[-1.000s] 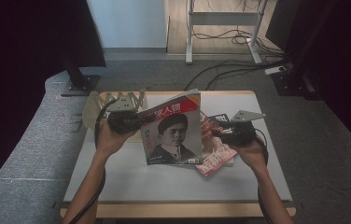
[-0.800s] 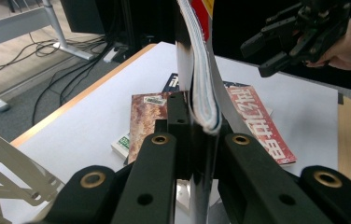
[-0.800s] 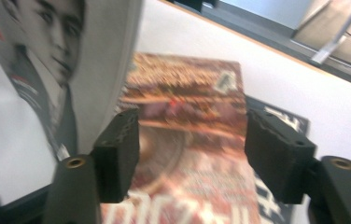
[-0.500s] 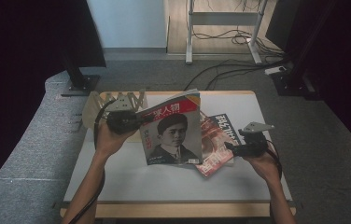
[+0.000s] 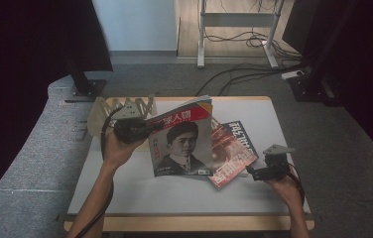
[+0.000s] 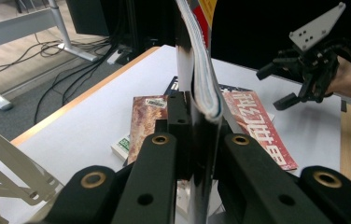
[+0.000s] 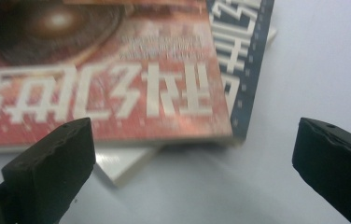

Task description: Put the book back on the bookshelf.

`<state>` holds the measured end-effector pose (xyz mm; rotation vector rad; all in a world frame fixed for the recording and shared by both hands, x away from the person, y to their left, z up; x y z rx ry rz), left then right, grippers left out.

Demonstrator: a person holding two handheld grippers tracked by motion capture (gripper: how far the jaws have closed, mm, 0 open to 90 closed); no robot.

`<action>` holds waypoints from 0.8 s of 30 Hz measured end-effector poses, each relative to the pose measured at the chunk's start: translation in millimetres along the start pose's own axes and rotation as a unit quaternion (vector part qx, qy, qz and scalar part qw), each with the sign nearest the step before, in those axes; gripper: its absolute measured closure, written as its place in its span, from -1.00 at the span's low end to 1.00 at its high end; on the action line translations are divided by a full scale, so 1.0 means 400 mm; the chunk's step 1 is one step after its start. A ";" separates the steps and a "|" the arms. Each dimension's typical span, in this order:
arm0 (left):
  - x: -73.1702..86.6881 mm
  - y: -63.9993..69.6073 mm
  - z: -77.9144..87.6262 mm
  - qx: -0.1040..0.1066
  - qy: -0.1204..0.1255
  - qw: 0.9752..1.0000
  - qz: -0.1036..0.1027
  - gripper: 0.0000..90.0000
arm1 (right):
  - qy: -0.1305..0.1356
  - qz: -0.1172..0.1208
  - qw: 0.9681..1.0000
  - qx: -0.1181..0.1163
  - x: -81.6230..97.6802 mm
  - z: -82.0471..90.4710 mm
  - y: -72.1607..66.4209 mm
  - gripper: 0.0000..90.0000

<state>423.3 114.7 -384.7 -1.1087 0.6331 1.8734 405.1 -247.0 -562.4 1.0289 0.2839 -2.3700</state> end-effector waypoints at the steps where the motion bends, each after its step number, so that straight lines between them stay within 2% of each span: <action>1: 0.000 0.000 0.000 -0.001 0.000 1.000 0.001 0.92 | -0.002 0.000 1.000 0.001 0.007 -0.002 0.001 -1.00; 6: -0.004 -0.003 0.005 -0.001 0.003 1.000 0.012 0.93 | -0.013 -0.007 1.000 -0.003 0.050 -0.016 -0.002 -1.00; 11: -0.012 0.000 0.011 -0.001 0.001 1.000 0.012 0.93 | -0.018 -0.013 1.000 -0.008 0.079 -0.032 -0.005 -1.00; 13: -0.019 0.002 0.014 -0.001 0.001 1.000 0.012 0.93 | -0.030 -0.012 0.999 -0.006 0.089 -0.039 -0.006 -1.00; 15: -0.024 0.003 0.020 -0.001 0.002 1.000 0.013 0.93 | -0.029 -0.005 1.000 -0.001 0.088 -0.039 -0.008 -1.00; 20: -0.033 0.008 0.047 0.009 0.013 1.000 0.013 0.93 | -0.030 -0.009 1.000 -0.002 0.090 -0.040 -0.008 -1.00; 24: -0.034 0.009 0.065 0.011 0.013 1.000 0.018 0.93 | -0.029 -0.010 1.000 0.000 0.090 -0.040 -0.008 -1.00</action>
Point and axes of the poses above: each handheld gripper's, and its own axes: z roughly backward along the jaws, x roughly out of its underside, y roughly to its right, the point moved 9 cm from there along -z, roughly forward along the jaws, and after that the axes turned 3 degrees about -y, right-handed, at the moved point
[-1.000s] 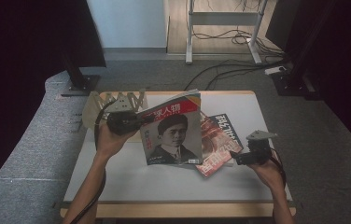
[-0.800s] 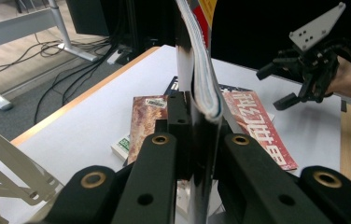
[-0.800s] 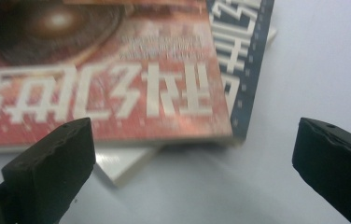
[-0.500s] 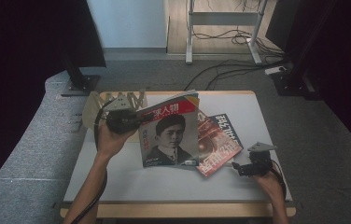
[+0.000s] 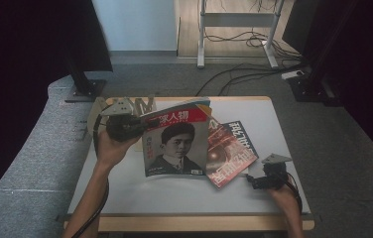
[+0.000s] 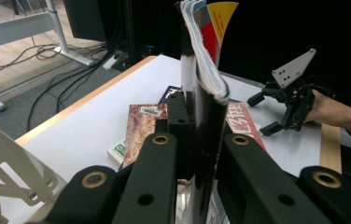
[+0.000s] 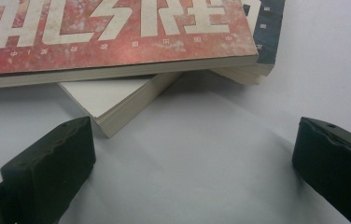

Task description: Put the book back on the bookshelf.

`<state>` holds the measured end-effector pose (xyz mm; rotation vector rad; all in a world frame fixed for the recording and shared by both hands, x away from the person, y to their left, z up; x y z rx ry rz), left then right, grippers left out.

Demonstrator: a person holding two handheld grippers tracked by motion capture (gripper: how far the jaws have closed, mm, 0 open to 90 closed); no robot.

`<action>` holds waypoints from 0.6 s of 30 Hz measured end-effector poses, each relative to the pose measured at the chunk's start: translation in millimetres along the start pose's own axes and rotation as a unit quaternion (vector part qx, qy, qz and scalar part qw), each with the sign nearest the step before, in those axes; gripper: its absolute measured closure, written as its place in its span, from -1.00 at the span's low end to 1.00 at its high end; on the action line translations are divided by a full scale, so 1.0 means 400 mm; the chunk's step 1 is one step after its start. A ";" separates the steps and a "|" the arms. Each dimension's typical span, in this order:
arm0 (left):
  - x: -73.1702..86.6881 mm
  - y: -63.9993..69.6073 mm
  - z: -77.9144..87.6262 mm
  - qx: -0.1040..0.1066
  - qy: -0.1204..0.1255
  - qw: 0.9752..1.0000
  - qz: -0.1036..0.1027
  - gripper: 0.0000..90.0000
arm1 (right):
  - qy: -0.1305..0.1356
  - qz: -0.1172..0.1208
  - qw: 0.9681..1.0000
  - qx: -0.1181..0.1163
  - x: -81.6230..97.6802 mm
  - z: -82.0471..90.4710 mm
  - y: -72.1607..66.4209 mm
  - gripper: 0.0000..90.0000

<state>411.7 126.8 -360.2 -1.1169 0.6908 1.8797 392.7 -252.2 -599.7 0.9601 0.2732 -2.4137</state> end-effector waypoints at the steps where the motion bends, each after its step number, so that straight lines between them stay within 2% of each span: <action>1: 0.000 0.000 0.004 -0.001 -0.002 1.000 0.000 0.93 | 0.000 0.000 1.000 0.000 0.000 0.000 0.000 -1.00; 12: -0.013 -0.010 0.048 -0.014 -0.003 1.000 0.010 0.93 | 0.000 -0.002 1.000 0.000 0.000 -0.001 0.000 -1.00; 18: -0.008 -0.028 0.099 -0.039 -0.003 0.999 0.020 0.93 | 0.000 -0.002 1.000 0.000 0.000 -0.001 0.000 -1.00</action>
Point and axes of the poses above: each handheld gripper's, and its own axes: z roughly backward along the jaws, x roughly out of its underside, y roughly to its right, the point moved 9 cm from there along -z, roughly forward along the jaws, and after that the axes turned 3 degrees about -y, right-handed, at the moved point
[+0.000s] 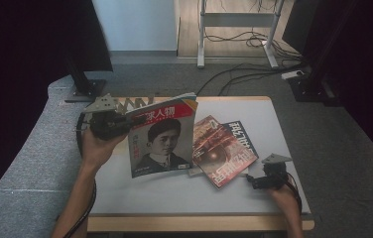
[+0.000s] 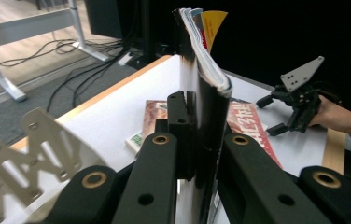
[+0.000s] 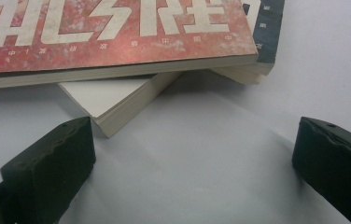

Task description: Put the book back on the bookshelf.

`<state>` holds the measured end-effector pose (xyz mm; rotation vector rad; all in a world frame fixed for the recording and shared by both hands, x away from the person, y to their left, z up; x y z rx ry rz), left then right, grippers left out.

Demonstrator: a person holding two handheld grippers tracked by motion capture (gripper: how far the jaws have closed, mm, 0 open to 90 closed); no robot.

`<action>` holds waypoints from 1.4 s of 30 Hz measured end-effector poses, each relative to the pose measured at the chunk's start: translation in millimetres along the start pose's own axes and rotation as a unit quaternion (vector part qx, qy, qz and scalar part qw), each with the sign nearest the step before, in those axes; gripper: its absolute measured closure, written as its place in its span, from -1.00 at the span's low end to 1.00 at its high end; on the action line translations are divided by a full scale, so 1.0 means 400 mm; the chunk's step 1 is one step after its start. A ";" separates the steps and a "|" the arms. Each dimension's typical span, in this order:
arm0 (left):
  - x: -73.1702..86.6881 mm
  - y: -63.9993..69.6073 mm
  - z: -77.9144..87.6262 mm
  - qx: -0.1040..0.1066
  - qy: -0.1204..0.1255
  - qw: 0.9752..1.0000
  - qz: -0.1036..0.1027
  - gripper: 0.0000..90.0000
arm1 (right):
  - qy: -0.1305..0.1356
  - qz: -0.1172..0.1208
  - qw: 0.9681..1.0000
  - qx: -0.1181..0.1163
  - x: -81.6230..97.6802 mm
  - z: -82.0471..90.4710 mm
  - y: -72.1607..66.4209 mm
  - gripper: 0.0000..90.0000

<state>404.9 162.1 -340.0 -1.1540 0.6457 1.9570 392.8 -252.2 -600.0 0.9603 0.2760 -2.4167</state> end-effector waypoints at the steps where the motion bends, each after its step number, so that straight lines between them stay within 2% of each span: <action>1: 0.000 0.000 0.000 0.000 0.000 1.000 0.000 0.93 | 0.000 0.000 1.000 0.000 0.000 0.000 0.000 -1.00; 4: 0.007 -0.015 0.026 -0.012 0.001 1.000 0.004 0.93 | 0.000 0.000 1.000 0.000 0.000 0.000 0.000 -1.00; 14: 0.022 -0.038 0.063 -0.034 0.006 0.999 0.015 0.93 | 0.000 -0.002 1.000 0.002 0.000 0.000 0.000 -1.00; 15: 0.025 -0.043 0.073 -0.043 0.005 0.999 0.013 0.93 | -0.001 -0.002 1.000 0.002 0.001 0.001 0.000 -1.00; 22: 0.038 -0.060 0.101 -0.062 0.005 0.998 0.017 0.93 | 0.000 -0.003 1.000 0.001 0.000 0.000 0.000 -1.00; 29: 0.071 -0.093 0.156 -0.084 0.012 0.996 0.040 0.93 | 0.000 -0.003 1.000 0.001 0.000 0.000 0.000 -1.00; 34: 0.080 -0.107 0.187 -0.097 0.015 0.994 0.048 0.93 | 0.000 -0.003 1.000 0.001 0.000 0.000 0.000 -1.00; 39: 0.093 -0.129 0.224 -0.115 0.019 0.992 0.058 0.93 | 0.001 -0.003 1.000 0.001 0.000 0.000 0.000 -1.00; 41: 0.102 -0.142 0.248 -0.128 0.021 0.990 0.063 0.93 | 0.000 -0.004 1.000 0.001 0.000 0.000 0.000 -1.00; 42: 0.102 -0.142 0.248 -0.128 0.021 0.990 0.063 0.93 | 0.000 -0.003 1.000 0.001 0.000 0.000 0.000 -1.00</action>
Point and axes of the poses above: each handheld gripper's, and its own axes: z roughly backward along the jaws, x roughly out of its underside, y roughly to its right, the point moved 9 cm from there along -z, roughly forward along the jaws, and after that the axes turned 3 degrees about -y, right-handed, at the moved point
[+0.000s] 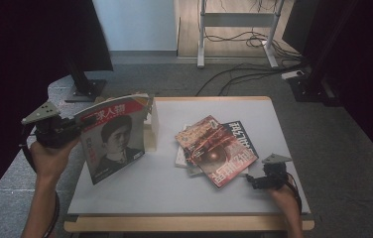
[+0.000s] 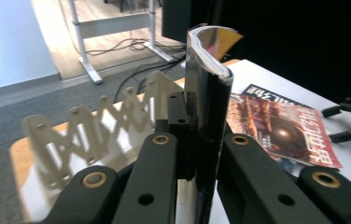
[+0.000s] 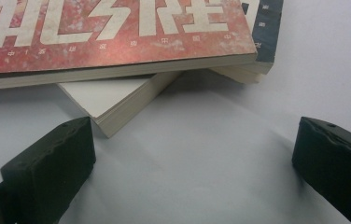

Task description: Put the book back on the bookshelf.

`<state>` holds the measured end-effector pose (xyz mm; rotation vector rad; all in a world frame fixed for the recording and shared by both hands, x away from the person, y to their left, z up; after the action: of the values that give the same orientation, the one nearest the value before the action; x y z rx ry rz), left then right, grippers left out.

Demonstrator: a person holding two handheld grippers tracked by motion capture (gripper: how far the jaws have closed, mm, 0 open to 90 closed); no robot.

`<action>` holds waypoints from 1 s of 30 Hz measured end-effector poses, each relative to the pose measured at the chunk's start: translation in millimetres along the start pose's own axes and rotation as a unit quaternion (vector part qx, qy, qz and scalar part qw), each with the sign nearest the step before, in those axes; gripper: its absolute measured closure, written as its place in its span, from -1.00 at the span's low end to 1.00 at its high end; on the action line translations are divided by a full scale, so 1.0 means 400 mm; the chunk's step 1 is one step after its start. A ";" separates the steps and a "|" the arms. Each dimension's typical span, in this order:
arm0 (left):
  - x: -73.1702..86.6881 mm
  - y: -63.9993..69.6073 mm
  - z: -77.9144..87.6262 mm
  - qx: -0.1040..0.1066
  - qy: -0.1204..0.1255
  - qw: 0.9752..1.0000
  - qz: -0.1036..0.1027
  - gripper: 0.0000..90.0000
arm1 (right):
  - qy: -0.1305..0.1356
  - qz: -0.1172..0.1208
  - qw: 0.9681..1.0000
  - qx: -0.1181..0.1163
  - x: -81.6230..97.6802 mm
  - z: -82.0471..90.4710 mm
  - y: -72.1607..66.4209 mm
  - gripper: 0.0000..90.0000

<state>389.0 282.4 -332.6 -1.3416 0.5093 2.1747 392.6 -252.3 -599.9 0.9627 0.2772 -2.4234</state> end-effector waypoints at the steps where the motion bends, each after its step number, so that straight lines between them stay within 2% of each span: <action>1: 0.005 -0.013 0.012 -0.010 0.001 1.000 0.004 0.93 | 0.000 0.000 1.000 0.000 0.000 0.000 0.000 -1.00; 3: 0.012 -0.034 0.028 -0.025 0.002 1.000 0.013 0.93 | 0.000 0.000 1.000 0.000 0.000 0.000 0.000 -1.00; 4: 0.012 -0.034 0.028 -0.025 0.002 1.000 0.013 0.93 | 0.000 0.000 1.000 0.000 0.000 0.000 0.000 -1.00; 5: 0.018 -0.051 0.039 -0.035 0.002 0.999 0.021 0.93 | 0.000 0.001 1.000 0.000 0.000 0.000 0.000 -1.00; 11: 0.024 -0.081 0.063 -0.049 0.010 0.998 0.037 0.93 | 0.000 0.000 1.000 0.000 0.000 0.000 0.000 -1.00; 19: 0.016 -0.109 0.090 -0.070 0.015 0.996 0.046 0.93 | -0.001 0.001 1.000 0.000 0.000 0.000 0.000 -1.00; 27: 0.019 -0.135 0.092 -0.086 0.019 0.994 0.061 0.93 | -0.001 0.001 1.000 0.000 0.000 0.000 0.000 -1.00; 30: 0.018 -0.146 0.077 -0.093 0.023 0.993 0.066 0.93 | -0.001 0.001 1.000 0.000 0.000 0.000 0.001 -1.00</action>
<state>400.5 347.6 -327.9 -1.4958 0.4326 2.3517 392.6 -252.6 -600.0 0.9600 0.2763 -2.4225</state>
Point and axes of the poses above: each handheld gripper's, and its own axes: z roughly backward along the jaws, x roughly out of its underside, y roughly to its right, the point moved 9 cm from there along -z, roughly forward along the jaws, and after that the axes turned 3 degrees about -y, right-handed, at the moved point
